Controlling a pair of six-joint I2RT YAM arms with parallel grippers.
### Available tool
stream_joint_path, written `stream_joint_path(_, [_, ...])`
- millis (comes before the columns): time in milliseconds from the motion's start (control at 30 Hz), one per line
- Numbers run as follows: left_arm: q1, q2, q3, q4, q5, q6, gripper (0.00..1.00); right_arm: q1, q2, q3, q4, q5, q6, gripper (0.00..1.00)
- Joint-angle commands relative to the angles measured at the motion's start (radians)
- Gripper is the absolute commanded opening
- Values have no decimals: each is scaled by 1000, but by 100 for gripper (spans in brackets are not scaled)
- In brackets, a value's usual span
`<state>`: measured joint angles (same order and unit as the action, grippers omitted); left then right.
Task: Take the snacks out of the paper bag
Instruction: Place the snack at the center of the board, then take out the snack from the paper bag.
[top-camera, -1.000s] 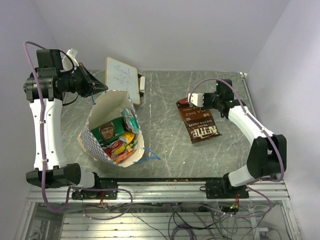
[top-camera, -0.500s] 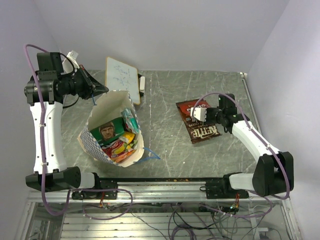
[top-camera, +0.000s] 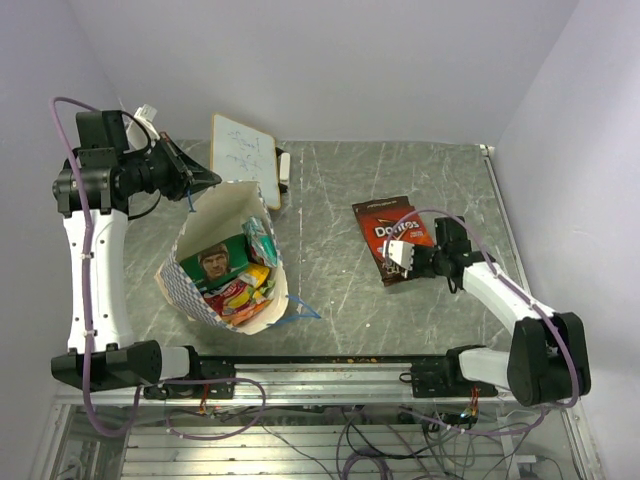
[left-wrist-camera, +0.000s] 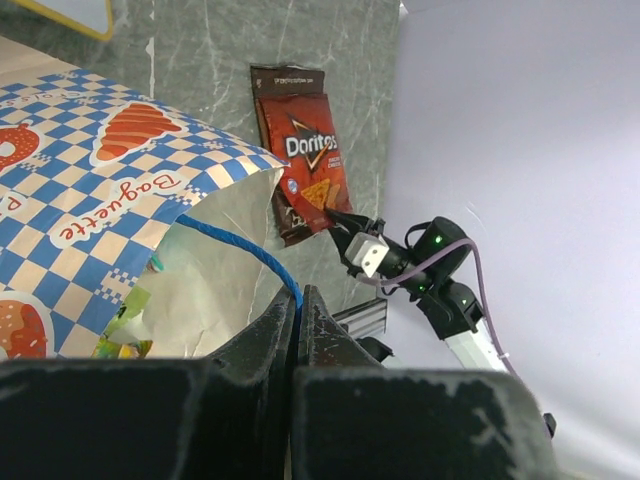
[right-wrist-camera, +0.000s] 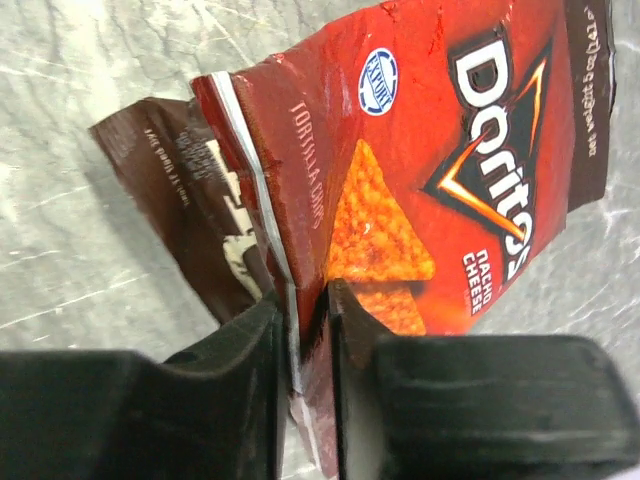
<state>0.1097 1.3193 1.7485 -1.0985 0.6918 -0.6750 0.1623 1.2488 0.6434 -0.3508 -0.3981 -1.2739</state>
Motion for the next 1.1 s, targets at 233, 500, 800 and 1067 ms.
stream_joint_path(233, [7,-94,-73,100,39,-64,7,-29,-321,-76,-208,-117,219,67])
stream_joint_path(500, [7,-148,-165,119,47,-74,7,45,-414,62,-229,-281,447,67])
stream_joint_path(800, [-11,-192,-196,109,86,-52,7,467,-333,279,206,-251,982,69])
stream_joint_path(1067, [-17,-244,-217,165,87,-138,7,881,24,584,177,-47,687,68])
